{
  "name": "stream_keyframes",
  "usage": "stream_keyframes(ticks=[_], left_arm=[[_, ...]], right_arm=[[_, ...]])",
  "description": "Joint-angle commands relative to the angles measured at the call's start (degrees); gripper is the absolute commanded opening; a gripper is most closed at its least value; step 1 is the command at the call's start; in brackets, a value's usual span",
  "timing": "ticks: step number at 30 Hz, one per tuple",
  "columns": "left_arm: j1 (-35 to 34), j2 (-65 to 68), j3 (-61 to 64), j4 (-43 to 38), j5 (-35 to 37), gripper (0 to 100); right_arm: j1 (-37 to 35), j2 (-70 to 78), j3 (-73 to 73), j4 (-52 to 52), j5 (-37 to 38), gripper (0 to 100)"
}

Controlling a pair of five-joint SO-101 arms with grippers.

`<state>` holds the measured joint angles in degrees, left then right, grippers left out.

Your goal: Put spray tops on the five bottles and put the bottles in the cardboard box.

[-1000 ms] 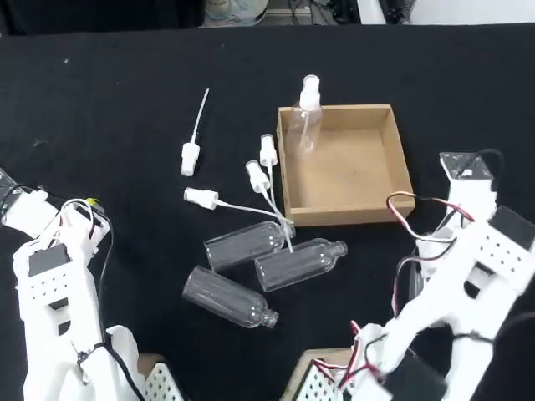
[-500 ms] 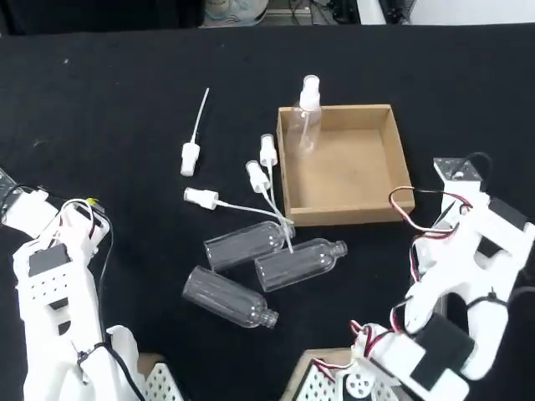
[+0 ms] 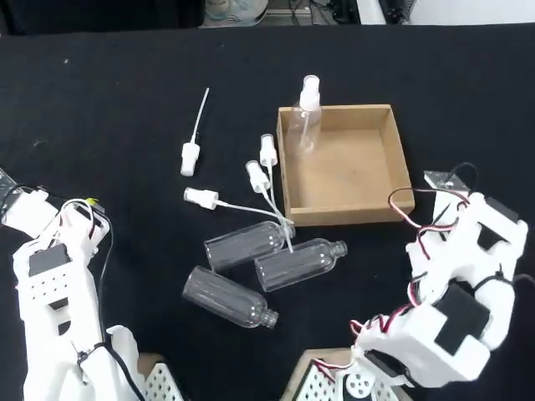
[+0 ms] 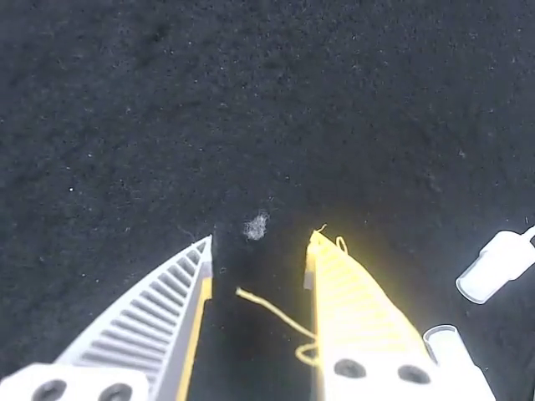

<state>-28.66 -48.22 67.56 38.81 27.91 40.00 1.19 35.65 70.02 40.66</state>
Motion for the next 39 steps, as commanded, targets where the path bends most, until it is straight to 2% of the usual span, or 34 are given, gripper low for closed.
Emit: stream_keyframes(ticks=[1, 5, 9, 16, 19, 23, 25, 31, 34, 39], left_arm=[[0.0, -1.1, -3.3, 0.2, 0.9, 18], [0.0, -1.1, -3.3, 0.2, 0.9, 18], [0.0, -1.1, -3.4, 0.2, 0.9, 18], [0.0, -1.1, -3.4, 0.3, 0.9, 18], [0.0, -1.1, -3.4, 0.2, 0.9, 18], [0.0, -1.1, -3.4, 0.2, 0.9, 18], [0.0, -1.1, -3.4, 0.2, 0.9, 18], [0.0, -1.1, -3.4, 0.2, 0.9, 18], [0.0, -1.1, -3.4, 0.2, 0.9, 18], [0.0, -1.1, -3.4, 0.2, 0.9, 18]], right_arm=[[0.6, 0.4, -4.9, 0.0, -3.4, 16.2], [0.6, 0.3, -10.1, -0.4, -5.8, 0.6], [0.3, 0.9, -16.0, -0.8, -5.3, 3.5], [2.3, 1.3, -16.1, -5.0, -5.3, 4.1], [4.1, 3.8, -16.5, -4.9, -5.0, 8.8], [4.8, 8.8, -17.0, -2.5, 2.1, 19.8], [4.9, 10.7, -19.0, 0.2, 3.2, 23.4], [4.4, 14.2, -30.9, 14.0, 0.7, 26.8], [4.5, 16.7, -35.8, 15.0, -1.4, 29.3], [3.7, 23.3, -39.6, 15.3, -0.1, 29.7]])
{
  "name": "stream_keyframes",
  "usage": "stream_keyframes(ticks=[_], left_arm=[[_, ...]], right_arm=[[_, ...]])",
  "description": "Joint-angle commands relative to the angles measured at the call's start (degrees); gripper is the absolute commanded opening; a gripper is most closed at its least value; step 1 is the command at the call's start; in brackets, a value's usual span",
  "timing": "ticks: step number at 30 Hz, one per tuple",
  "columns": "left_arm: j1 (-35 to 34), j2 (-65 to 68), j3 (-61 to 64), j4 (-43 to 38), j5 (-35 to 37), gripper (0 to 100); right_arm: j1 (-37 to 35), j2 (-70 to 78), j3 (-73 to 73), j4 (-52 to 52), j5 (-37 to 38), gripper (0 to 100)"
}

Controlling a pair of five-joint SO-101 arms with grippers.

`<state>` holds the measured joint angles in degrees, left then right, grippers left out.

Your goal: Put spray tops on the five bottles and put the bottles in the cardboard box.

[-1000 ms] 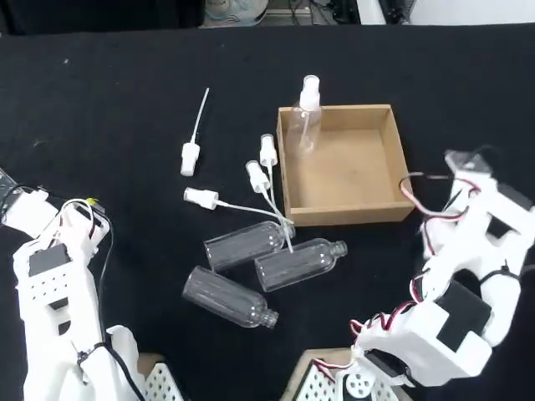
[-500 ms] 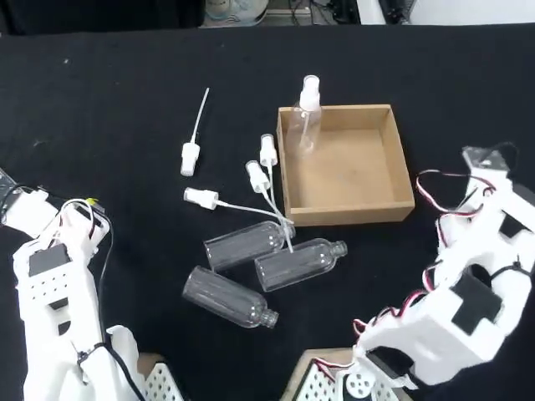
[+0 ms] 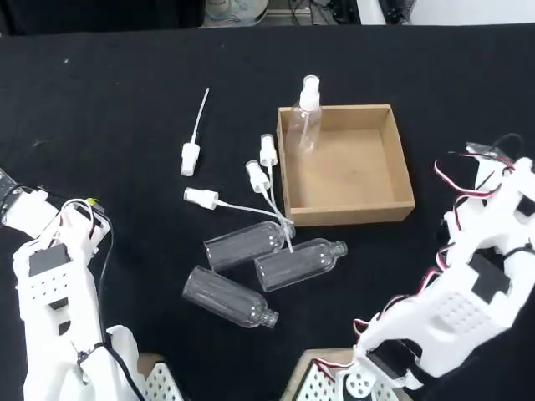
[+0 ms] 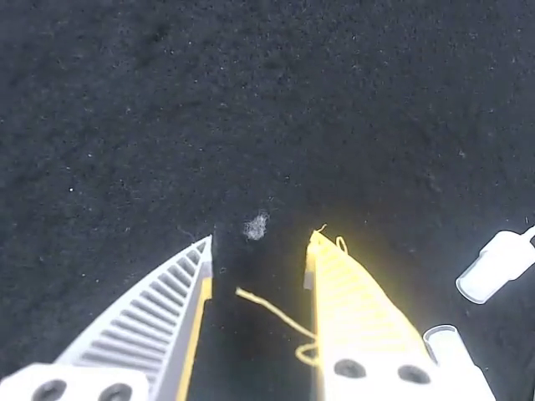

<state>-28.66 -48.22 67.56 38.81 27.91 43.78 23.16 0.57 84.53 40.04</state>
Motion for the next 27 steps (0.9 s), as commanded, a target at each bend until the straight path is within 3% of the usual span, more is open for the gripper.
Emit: stream_keyframes(ticks=[1, 5, 12, 21, 24, 27], left_arm=[[0.0, -1.1, -3.4, 0.2, 0.9, 18], [0.0, -1.1, -3.5, 0.2, 0.9, 18], [0.0, -1.1, -3.5, 0.2, 0.9, 18], [0.0, -1.1, -3.5, 0.2, 0.9, 18], [0.0, -1.1, -3.5, 0.2, 0.9, 18], [0.0, -1.1, -3.6, 0.2, 0.9, 18]], right_arm=[[-0.4, 2.6, -5.5, 0.8, 0.4, 29.7], [-1.4, 5.7, -9.4, 1.6, 0.1, 27.8], [-1.7, 4.9, -12.2, 5.5, 0.1, 1.4], [-2.2, -7.4, -18.4, 2.0, -2.5, 1.1], [-2.7, -15.1, -11.6, -2.5, -3.4, 1.1], [-4.0, -24.7, 1.7, -14.7, -5.3, 1.1]])
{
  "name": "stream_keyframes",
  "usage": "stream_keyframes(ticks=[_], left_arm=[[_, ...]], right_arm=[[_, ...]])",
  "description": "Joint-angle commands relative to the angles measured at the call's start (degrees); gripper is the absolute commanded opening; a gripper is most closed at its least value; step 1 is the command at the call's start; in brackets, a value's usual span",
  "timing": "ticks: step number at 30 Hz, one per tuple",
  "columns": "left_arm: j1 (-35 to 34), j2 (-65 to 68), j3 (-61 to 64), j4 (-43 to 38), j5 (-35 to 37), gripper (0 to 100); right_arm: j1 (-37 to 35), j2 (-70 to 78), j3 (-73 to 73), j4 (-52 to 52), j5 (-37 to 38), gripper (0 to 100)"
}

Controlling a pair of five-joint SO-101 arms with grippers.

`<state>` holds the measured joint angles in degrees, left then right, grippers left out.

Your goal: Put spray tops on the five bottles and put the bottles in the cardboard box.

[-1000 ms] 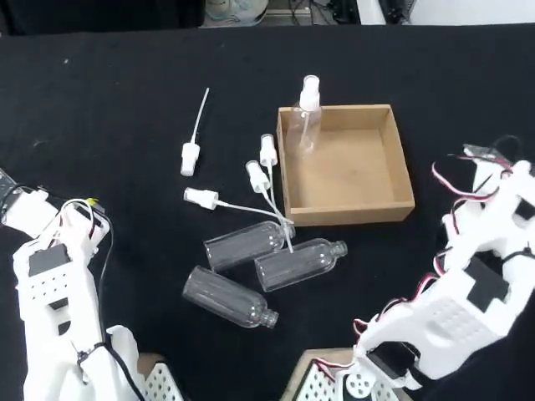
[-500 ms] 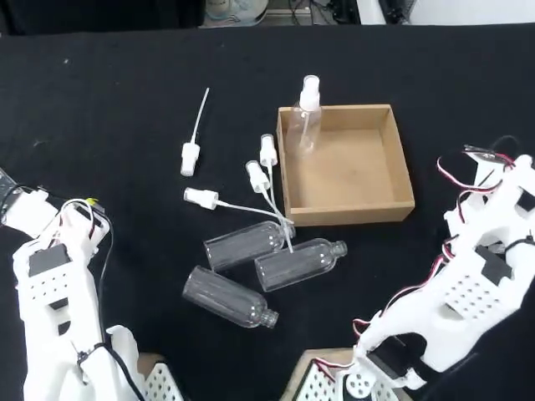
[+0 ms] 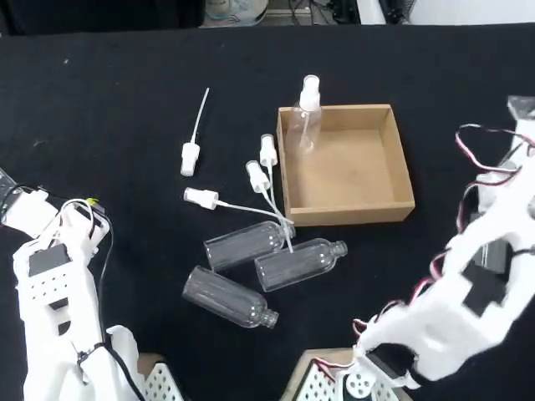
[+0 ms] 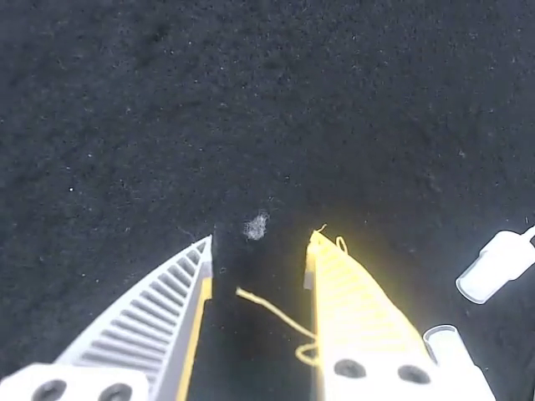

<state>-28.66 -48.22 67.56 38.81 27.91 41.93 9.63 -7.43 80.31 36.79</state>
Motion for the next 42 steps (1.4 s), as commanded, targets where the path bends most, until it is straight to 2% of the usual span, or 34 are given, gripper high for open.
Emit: stream_keyframes(ticks=[1, 5, 9, 13, 19, 24, 28, 30, 37, 42], left_arm=[[0.0, -1.1, -3.6, 0.2, 0.9, 18], [0.0, -1.1, -3.4, 0.2, 0.9, 18], [0.0, -1.1, -3.3, 0.2, 0.9, 18], [0.0, -1.1, -3.3, 0.2, 0.9, 18], [0.0, -1.1, -3.3, 0.2, 0.9, 18], [0.0, -1.1, -3.4, 0.1, 0.9, 18], [0.0, -1.1, -3.4, 0.1, 0.9, 18], [0.0, -1.1, -3.4, 0.1, 0.9, 18], [0.0, -1.1, -3.5, 0.1, 0.9, 18], [0.0, -1.1, -3.5, 0.1, 0.9, 18]], right_arm=[[-2.2, -14.6, 15.2, -16.6, -3.9, 1.1], [-2.2, -24.6, 35.5, -42.2, -11.3, 1.1], [-3.3, -27.2, 49.5, -62.2, -17.2, 1.1], [-3.4, -24.2, 58.1, -82.1, -22.2, 1.1], [-1.6, -14.5, 62.9, -103.7, -22.9, 1.1], [0.7, -5.8, 63.0, -113.8, -23.1, 1.1], [4.0, -1.7, 63.1, -119.6, -33.3, 1.1], [4.7, -1.2, 63.1, -120.0, -35.7, 1.2], [3.4, -1.1, 66.2, -120.4, -31.4, 1.6], [1.5, -1.2, 68.7, -120.4, -29.2, 15.1]])
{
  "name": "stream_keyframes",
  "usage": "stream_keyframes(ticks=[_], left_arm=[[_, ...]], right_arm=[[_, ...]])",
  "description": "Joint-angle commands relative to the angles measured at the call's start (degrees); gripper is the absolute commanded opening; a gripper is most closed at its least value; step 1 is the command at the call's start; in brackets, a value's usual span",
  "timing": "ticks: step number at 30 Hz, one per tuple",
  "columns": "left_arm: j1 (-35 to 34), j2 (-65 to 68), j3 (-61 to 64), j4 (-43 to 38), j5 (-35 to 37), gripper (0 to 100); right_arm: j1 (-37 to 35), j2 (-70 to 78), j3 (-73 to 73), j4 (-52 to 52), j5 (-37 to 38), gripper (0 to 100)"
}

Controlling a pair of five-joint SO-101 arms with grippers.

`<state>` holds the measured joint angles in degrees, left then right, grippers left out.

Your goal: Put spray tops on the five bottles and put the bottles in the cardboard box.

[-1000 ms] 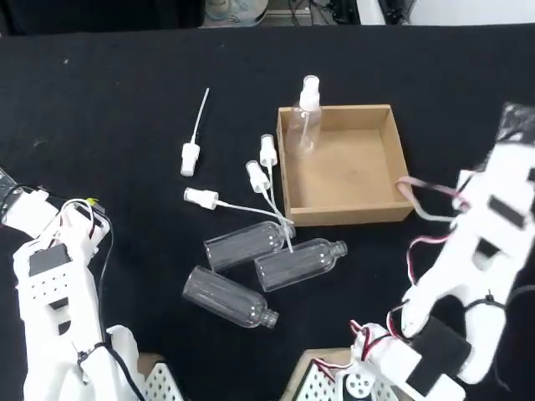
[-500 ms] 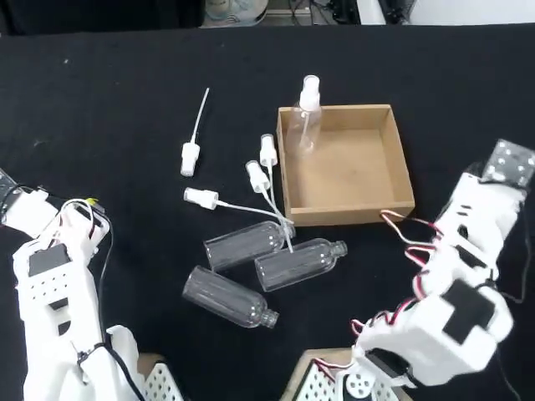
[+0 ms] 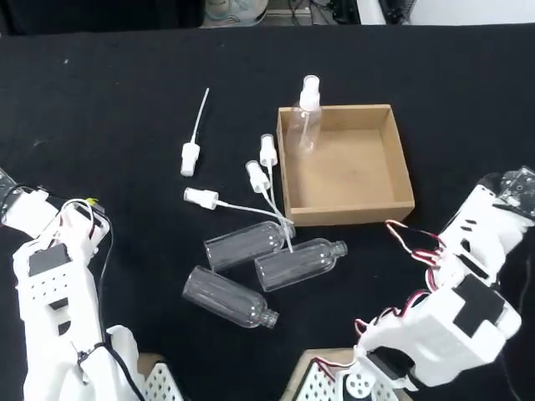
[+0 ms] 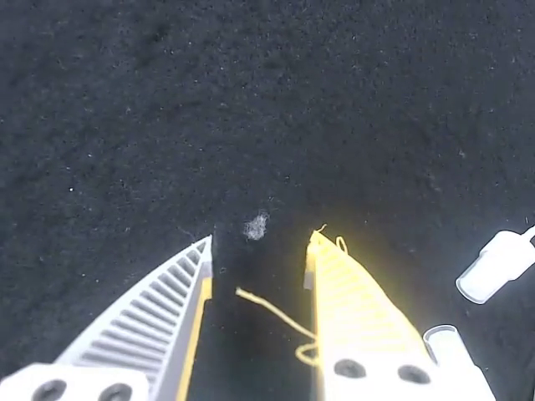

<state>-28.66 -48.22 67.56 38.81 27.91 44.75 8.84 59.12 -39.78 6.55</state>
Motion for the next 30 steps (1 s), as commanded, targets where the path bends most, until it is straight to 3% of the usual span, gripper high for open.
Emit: stream_keyframes(ticks=[1, 7, 12, 15, 25, 30], left_arm=[[0.0, -1.1, -3.5, 0.1, 0.9, 18], [0.0, -1.1, -3.5, 0.1, 0.9, 18], [0.4, -1.1, -3.6, 0.1, 0.9, 18], [1.9, -1.1, -3.3, 0.1, 0.9, 18], [2.4, -1.1, -3.1, 0.1, 0.8, 18], [2.6, -1.1, -3.1, 0.1, 0.7, 18]], right_arm=[[-1.6, -0.4, 2.3, -0.4, 1.1, 16.5], [-1.8, -1.6, 2.5, -0.3, 1.0, 17.2], [-1.9, -8.6, 4.5, 2.6, 0.9, 30.2], [-3.0, -14.3, 6.0, 6.9, 0.6, 32.5], [-4.1, -32.7, 7.0, 26.8, 0.7, 32.5], [-1.8, -46.7, 5.8, 49.8, 1.1, 25.5]])
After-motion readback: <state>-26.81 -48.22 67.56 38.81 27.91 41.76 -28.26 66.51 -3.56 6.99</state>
